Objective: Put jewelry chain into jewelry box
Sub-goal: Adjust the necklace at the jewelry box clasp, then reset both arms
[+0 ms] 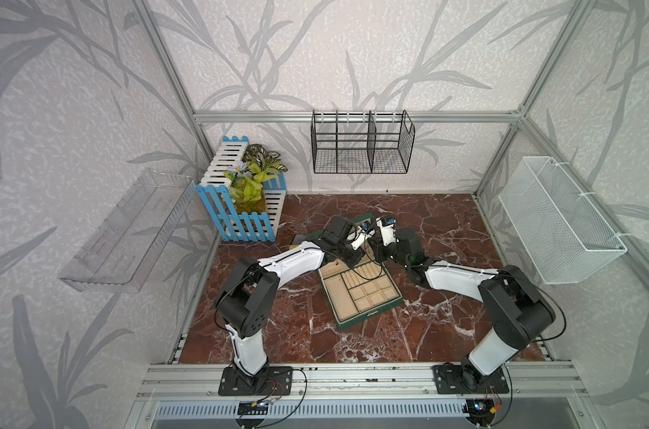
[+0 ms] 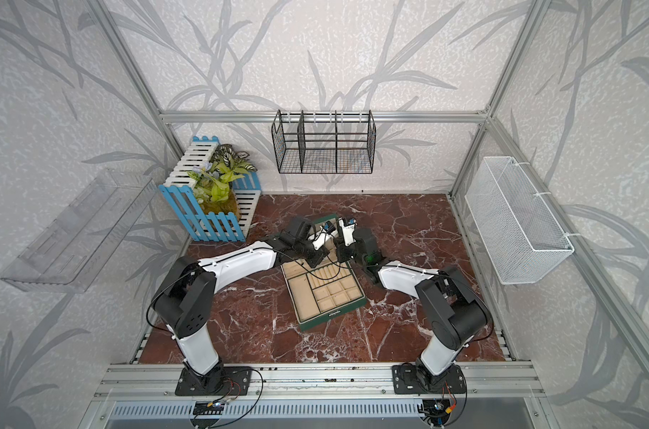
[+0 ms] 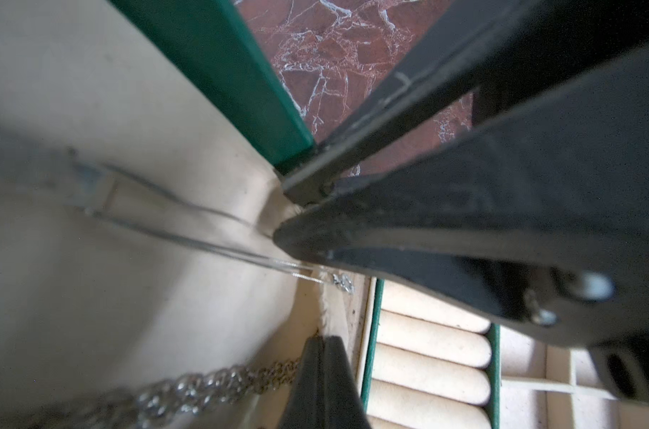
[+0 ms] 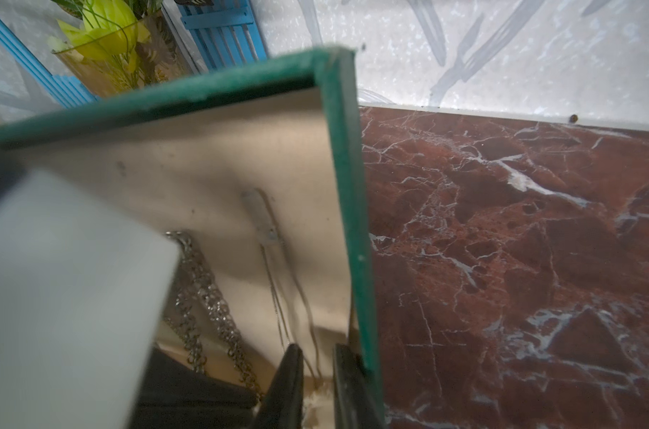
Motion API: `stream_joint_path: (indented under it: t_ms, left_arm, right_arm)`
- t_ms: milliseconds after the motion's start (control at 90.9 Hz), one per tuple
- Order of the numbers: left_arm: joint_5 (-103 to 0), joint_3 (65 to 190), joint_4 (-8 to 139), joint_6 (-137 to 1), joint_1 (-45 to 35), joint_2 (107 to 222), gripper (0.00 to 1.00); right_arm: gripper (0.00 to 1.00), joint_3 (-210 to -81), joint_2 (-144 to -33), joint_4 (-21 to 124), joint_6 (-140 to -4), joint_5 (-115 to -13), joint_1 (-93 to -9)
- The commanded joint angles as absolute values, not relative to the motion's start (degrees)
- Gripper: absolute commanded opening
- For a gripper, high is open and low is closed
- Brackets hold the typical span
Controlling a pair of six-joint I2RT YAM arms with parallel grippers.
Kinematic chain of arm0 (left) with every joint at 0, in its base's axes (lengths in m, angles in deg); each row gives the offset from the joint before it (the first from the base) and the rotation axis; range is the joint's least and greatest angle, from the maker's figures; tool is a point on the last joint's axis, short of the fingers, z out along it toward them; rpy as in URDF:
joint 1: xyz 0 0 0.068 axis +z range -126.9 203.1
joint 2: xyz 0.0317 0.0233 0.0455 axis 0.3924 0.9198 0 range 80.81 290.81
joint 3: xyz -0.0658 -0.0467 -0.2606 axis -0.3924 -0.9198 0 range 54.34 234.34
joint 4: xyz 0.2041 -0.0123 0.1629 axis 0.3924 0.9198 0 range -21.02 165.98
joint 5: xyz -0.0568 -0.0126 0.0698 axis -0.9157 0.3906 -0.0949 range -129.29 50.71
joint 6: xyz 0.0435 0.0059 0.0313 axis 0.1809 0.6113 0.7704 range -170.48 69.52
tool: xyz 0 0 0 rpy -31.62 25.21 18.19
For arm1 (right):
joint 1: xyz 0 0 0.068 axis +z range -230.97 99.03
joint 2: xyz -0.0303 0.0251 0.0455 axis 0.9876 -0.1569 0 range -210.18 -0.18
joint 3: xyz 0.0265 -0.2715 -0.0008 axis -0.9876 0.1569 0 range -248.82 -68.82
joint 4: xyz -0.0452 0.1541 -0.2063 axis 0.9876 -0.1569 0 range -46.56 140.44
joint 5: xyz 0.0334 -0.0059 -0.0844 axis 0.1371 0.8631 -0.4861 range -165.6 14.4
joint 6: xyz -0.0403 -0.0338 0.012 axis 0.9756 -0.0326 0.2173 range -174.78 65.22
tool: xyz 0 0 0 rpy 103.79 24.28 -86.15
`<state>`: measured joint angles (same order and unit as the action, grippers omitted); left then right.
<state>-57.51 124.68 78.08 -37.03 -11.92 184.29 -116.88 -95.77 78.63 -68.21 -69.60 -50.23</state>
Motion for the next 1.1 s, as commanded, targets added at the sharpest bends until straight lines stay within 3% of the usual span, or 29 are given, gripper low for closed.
stream_joint_path:
  t_ms: [0,253,528,781,913,1089]
  left_arm:
    - [-58.27,123.91,76.41,-36.91,-12.13,181.71,0.00]
    - [-55.89,123.33,72.59,-40.41,-12.14,180.39,0.00]
    - [-60.35,122.57,71.41,-40.03,-12.28,175.99,0.38]
    - [-61.24,118.38,70.55,-44.17,-13.79,165.69,0.69]
    - [-51.24,106.71,66.72,-50.10,-13.46,154.08,0.83]
    - [-33.51,91.03,65.21,-58.96,-10.86,135.40,0.99]
  right_arm:
    - [0.22,-116.85,-94.50,79.69,-69.07,-70.16,-50.47]
    - [0.32,-111.28,-87.38,79.87,-70.49,-70.62,-50.61]
    - [0.45,-102.88,-74.13,73.91,-70.34,-71.28,-50.67]
    - [0.80,-95.95,-57.15,65.57,-69.93,-69.77,-51.48]
    - [0.90,-92.63,-48.00,58.57,-70.81,-71.36,-55.01]
    - [0.98,-89.64,-37.61,50.68,-73.47,-71.77,-66.61]
